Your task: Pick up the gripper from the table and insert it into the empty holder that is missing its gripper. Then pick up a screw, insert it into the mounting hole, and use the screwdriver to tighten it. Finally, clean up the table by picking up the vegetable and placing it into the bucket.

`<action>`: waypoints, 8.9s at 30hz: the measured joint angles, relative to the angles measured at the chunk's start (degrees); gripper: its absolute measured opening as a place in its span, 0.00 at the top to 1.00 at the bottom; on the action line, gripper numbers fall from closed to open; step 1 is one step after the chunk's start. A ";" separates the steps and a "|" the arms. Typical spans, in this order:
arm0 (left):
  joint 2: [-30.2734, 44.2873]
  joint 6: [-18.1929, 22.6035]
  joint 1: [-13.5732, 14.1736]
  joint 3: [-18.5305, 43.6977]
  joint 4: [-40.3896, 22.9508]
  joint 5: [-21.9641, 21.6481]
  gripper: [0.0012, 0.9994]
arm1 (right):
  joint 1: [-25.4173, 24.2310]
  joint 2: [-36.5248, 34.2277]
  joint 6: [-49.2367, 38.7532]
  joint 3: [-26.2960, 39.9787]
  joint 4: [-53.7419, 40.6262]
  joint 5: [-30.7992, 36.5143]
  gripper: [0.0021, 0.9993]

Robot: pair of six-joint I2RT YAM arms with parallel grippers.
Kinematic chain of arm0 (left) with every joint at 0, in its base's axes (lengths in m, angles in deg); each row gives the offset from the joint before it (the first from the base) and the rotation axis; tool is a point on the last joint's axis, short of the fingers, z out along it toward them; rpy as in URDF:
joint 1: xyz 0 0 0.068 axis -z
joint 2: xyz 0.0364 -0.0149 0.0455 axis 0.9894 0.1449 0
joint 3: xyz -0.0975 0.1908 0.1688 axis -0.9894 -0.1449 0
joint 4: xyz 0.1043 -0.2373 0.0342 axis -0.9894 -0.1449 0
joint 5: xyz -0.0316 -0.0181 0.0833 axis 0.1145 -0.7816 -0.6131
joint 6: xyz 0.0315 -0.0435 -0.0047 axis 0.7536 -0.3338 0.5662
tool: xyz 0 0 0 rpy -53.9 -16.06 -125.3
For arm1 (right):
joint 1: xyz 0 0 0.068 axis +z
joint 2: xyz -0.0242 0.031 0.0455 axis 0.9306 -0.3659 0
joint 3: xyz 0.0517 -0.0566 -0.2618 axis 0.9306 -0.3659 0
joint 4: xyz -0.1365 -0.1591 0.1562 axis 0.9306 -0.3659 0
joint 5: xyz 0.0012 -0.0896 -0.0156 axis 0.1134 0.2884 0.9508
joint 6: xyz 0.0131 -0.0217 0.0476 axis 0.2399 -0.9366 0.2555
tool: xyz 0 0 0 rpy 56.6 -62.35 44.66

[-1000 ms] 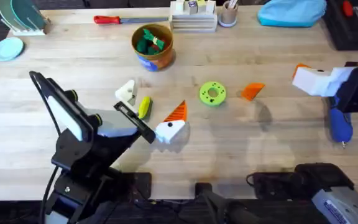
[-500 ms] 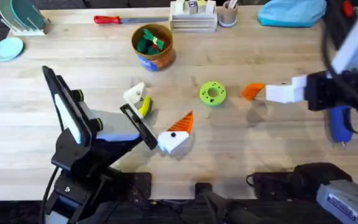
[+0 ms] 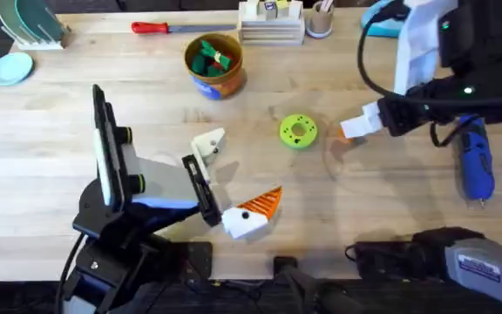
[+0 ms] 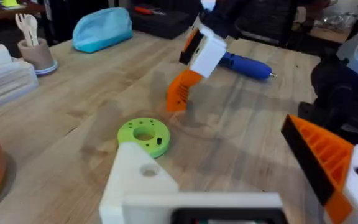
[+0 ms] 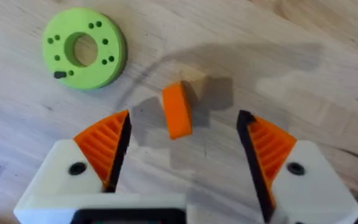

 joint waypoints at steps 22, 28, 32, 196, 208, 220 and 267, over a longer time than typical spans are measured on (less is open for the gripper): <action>-0.02 -0.05 0.00 0.00 -0.04 0.85 0.01 | 2.14 -6.24 -2.27 0.35 0.04 -0.02 0.99; -0.02 -0.05 0.00 0.00 -0.04 0.85 0.01 | 2.14 -1.15 -2.20 5.64 -8.50 -0.02 0.99; -0.02 -0.04 0.00 0.00 -0.04 0.85 0.01 | 2.01 5.42 -0.03 8.52 -11.54 -0.11 0.99; 0.31 -1.07 -2.56 0.04 -0.28 2.37 0.01 | 23.39 -16.16 68.25 -20.06 86.16 -53.47 1.00; 0.31 -0.86 -2.64 -0.08 0.65 3.65 0.01 | 23.74 -16.16 68.26 -20.09 86.16 -53.09 1.00; 0.00 -1.93 -3.26 -0.20 0.59 1.62 0.01 | 32.09 -16.16 69.60 -19.56 86.76 -40.47 1.00; 0.00 -2.12 -2.09 -0.11 0.51 0.19 0.01 | 34.33 -16.16 70.59 -19.41 87.87 -39.92 0.56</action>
